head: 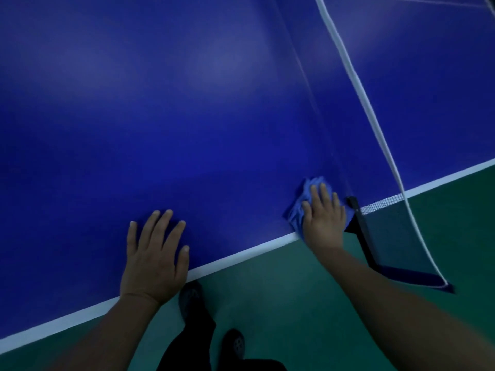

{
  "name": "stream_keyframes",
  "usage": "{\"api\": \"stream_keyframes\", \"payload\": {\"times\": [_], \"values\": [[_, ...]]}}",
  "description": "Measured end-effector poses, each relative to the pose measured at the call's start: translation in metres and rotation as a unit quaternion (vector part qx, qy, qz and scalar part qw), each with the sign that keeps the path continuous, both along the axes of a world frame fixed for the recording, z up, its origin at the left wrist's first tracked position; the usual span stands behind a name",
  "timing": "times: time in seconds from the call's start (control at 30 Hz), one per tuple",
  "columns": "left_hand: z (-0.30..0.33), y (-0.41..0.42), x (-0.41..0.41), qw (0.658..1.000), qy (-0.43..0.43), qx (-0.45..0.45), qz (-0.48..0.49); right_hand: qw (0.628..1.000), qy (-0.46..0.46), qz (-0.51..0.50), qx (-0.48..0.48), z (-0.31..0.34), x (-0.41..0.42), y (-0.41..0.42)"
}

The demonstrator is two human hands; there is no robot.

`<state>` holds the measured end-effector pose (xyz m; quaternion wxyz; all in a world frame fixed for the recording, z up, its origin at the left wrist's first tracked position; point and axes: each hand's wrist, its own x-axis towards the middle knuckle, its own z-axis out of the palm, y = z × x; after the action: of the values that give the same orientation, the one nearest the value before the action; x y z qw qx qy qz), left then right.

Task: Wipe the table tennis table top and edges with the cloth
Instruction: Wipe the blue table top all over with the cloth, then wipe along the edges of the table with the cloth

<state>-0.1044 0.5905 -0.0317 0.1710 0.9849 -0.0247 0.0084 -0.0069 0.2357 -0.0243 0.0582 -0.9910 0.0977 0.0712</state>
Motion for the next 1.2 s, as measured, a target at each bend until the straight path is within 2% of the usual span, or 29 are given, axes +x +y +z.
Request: {"api": "stream_keyframes", "payload": {"times": [0.17, 0.27, 0.4, 0.5, 0.57, 0.63, 0.7, 0.73, 0.77, 0.83, 0.87, 0.9, 0.97, 1.0, 1.07, 1.13, 1.17, 1.2], "values": [[0.0, -0.001, 0.0, 1.0, 0.013, 0.019, -0.004, 0.987, -0.029, -0.155, 0.006, 0.0, -0.004, -0.018], [0.0, -0.002, 0.001, 1.0, 0.018, 0.021, -0.006, 0.985, -0.071, -0.155, 0.034, -0.002, -0.027, -0.029], [0.002, -0.004, 0.002, 1.0, 0.016, 0.023, -0.002, 0.982, -0.056, -0.166, 0.069, 0.011, -0.034, -0.039], [0.002, -0.004, 0.004, 0.999, 0.026, 0.028, 0.001, 0.986, -0.058, -0.142, 0.069, 0.01, -0.017, -0.008], [0.002, -0.004, 0.004, 0.999, 0.033, 0.029, 0.006, 0.993, -0.053, -0.079, 0.065, 0.006, -0.013, 0.033], [0.004, -0.008, 0.004, 0.999, 0.036, 0.021, 0.024, 0.992, -0.034, 0.091, 0.085, 0.002, -0.026, 0.081], [0.009, -0.016, 0.006, 0.996, 0.052, -0.008, 0.067, 0.941, 0.003, 0.321, 0.108, 0.006, -0.054, 0.113], [0.013, -0.021, 0.008, 0.993, 0.058, -0.028, 0.095, 0.915, 0.022, 0.388, 0.109, 0.011, -0.064, 0.118], [0.019, -0.029, 0.01, 0.99, 0.064, -0.05, 0.119, 0.906, 0.034, 0.407, 0.113, 0.017, -0.068, 0.117], [0.032, -0.05, 0.015, 0.978, 0.058, -0.118, 0.162, 0.936, 0.038, 0.306, 0.17, 0.035, -0.063, 0.107], [0.042, -0.065, 0.018, 0.965, 0.06, -0.178, 0.183, 0.955, 0.039, 0.217, 0.198, 0.046, -0.057, 0.101], [0.058, -0.081, 0.021, 0.937, 0.094, -0.264, 0.207, 0.964, 0.049, 0.134, 0.226, 0.059, -0.05, 0.094], [0.095, -0.118, 0.028, 0.838, 0.194, -0.44, 0.258, 0.957, 0.044, 0.034, 0.285, 0.083, -0.038, 0.086], [0.11, -0.135, 0.031, 0.775, 0.245, -0.512, 0.279, 0.948, 0.044, 0.012, 0.314, 0.093, -0.033, 0.084], [0.133, -0.164, 0.032, 0.683, 0.265, -0.602, 0.317, 0.927, 0.054, -0.003, 0.372, 0.109, -0.026, 0.082], [0.145, -0.183, 0.035, 0.623, 0.223, -0.662, 0.351, 0.911, 0.064, -0.005, 0.407, 0.116, -0.018, 0.076], [0.146, -0.191, 0.035, 0.605, 0.205, -0.676, 0.367, 0.908, 0.068, 0.0, 0.413, 0.118, -0.014, 0.071], [0.146, -0.199, 0.036, 0.601, 0.187, -0.677, 0.382, 0.904, 0.079, 0.01, 0.419, 0.121, -0.009, 0.065]]}}
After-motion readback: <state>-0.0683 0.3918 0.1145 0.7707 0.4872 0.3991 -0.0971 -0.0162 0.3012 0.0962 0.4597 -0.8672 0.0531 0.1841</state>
